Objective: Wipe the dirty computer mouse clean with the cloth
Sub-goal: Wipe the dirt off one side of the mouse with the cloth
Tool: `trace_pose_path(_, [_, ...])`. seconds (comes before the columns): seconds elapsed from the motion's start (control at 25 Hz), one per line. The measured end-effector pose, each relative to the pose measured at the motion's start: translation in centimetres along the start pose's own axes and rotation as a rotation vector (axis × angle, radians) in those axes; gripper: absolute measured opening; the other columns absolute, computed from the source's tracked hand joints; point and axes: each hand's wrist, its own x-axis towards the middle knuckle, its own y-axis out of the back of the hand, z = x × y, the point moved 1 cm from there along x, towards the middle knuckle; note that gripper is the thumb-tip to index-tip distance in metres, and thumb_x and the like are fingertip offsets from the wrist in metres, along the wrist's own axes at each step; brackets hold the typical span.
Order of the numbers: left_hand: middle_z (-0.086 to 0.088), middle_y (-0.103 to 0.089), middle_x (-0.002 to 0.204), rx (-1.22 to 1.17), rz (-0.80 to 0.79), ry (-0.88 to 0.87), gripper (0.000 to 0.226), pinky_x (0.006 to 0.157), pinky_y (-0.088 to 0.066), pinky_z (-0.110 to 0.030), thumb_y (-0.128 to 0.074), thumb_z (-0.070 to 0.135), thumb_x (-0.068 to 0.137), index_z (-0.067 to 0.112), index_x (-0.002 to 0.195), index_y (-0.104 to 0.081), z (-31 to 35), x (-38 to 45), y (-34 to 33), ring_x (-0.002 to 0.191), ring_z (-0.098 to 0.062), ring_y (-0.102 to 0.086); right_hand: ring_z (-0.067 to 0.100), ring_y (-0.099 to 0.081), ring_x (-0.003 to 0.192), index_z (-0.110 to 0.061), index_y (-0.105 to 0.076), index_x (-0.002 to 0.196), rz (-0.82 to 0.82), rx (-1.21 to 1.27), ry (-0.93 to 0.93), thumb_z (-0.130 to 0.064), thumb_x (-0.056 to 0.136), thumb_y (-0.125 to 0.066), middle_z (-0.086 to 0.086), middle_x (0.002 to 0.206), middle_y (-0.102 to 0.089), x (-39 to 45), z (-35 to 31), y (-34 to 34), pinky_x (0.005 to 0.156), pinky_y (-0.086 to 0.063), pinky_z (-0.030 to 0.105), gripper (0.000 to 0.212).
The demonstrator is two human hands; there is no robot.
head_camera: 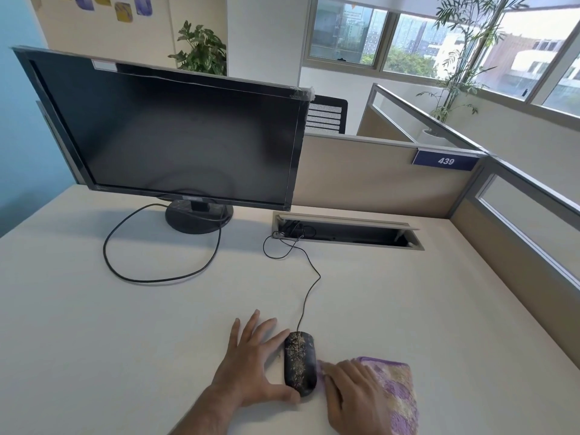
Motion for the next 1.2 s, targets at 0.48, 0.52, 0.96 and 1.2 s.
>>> trace_pose_path(0.48, [0.014,-0.009,0.166,-0.004,-0.008,0.006,0.133,0.120,0.017,-0.053,-0.047,0.108,0.039,0.047,0.154,-0.019,-0.2,0.1,-0.1,0.147,-0.009,0.030,0.020,-0.051,0.064,-0.026,-0.075,0.095,0.103,-0.040,0.210,-0.026,0.104,-0.039,-0.003,0.081,-0.064,-0.1,-0.2,-0.9,0.062,-0.039,0.035,0.037])
trace_pose_path(0.52, [0.014,-0.009,0.166,-0.005,-0.009,0.006,0.133,0.119,0.017,-0.054,-0.047,0.108,0.039,0.047,0.154,-0.019,-0.1,0.1,-0.1,0.147,-0.009,0.030,0.020,-0.051,0.064,-0.026,-0.076,0.094,0.108,-0.036,0.205,-0.025,0.104,-0.039,-0.003,0.080,-0.065,0.1,-0.1,-0.9,0.062,-0.039,0.035,0.039])
trace_pose_path(0.96, [0.013,-0.010,0.166,0.000,0.001,-0.004,0.133,0.119,0.017,-0.055,-0.047,0.108,0.040,0.045,0.155,-0.021,-0.2,0.1,-0.2,0.147,-0.010,0.030,0.020,-0.052,0.068,-0.024,-0.076,0.095,0.017,-0.054,0.159,-0.027,0.101,-0.042,-0.002,0.081,-0.064,2.9,0.5,-1.4,0.063,-0.039,0.031,0.034])
trace_pose_path(1.2, [0.013,-0.010,0.166,0.005,0.002,-0.002,0.132,0.119,0.017,-0.054,-0.046,0.109,0.041,0.046,0.154,-0.021,-0.3,0.2,-0.3,0.147,-0.009,0.030,0.021,-0.052,0.065,-0.025,-0.075,0.092,-0.026,-0.040,0.154,-0.031,0.100,-0.048,-0.003,0.079,-0.063,3.8,0.6,-1.4,0.057,-0.042,0.034,0.029])
